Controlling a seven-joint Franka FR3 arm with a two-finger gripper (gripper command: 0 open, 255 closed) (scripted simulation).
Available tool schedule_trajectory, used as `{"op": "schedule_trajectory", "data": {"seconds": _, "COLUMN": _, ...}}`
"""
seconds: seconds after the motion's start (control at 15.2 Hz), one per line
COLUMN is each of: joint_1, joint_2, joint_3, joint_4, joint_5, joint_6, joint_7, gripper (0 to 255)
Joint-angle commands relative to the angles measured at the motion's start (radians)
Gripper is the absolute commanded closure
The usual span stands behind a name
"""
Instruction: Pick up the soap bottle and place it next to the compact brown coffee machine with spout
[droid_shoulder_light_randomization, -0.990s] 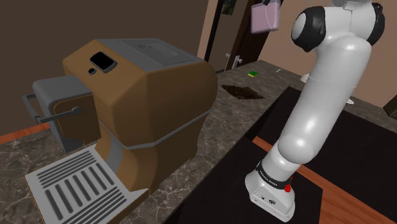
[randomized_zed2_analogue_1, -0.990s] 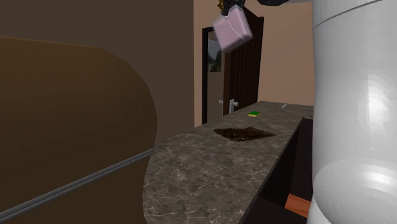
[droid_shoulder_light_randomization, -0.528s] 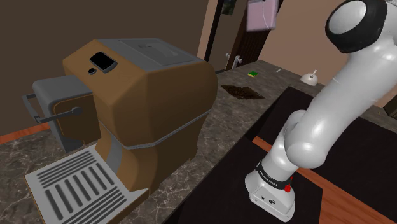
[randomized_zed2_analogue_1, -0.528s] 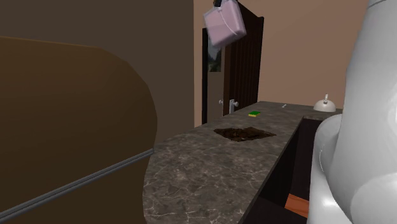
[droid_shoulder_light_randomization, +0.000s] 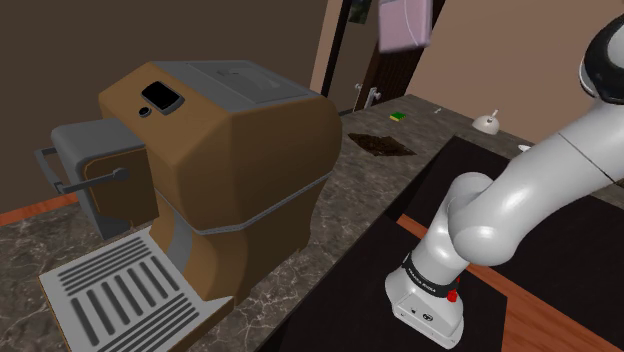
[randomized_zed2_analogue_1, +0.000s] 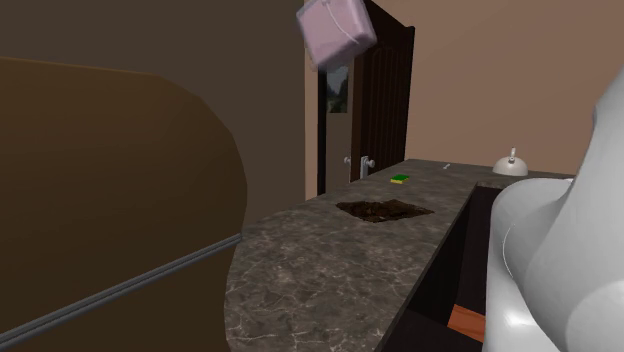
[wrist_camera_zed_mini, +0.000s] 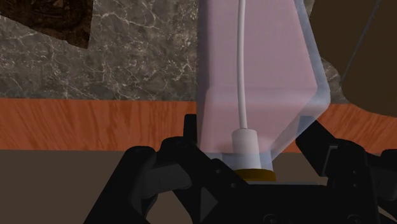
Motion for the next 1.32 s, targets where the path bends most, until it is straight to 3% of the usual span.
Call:
{"op": "schedule_trajectory", "data": {"seconds": 0.0, "joint_1": 0.004, "joint_2": -0.038, "joint_3": 0.064, "joint_4": -0.043, "joint_5": -0.013, "joint_6": 0.004, "joint_7": 0.068, "gripper": 255}}
{"op": "schedule_trajectory", "data": {"seconds": 0.92, "joint_1": 0.042, "joint_2": -0.134, "joint_3": 0.399, "joint_4": -0.168, "joint_5": 0.017, "joint_6": 0.002, "joint_7": 0.448, "gripper": 255}}
{"op": "schedule_trajectory", "data": {"seconds": 1.25, "joint_1": 0.044, "joint_2": -0.180, "joint_3": 0.413, "joint_4": -0.273, "joint_5": 0.019, "joint_6": 0.060, "joint_7": 0.470, "gripper": 255}}
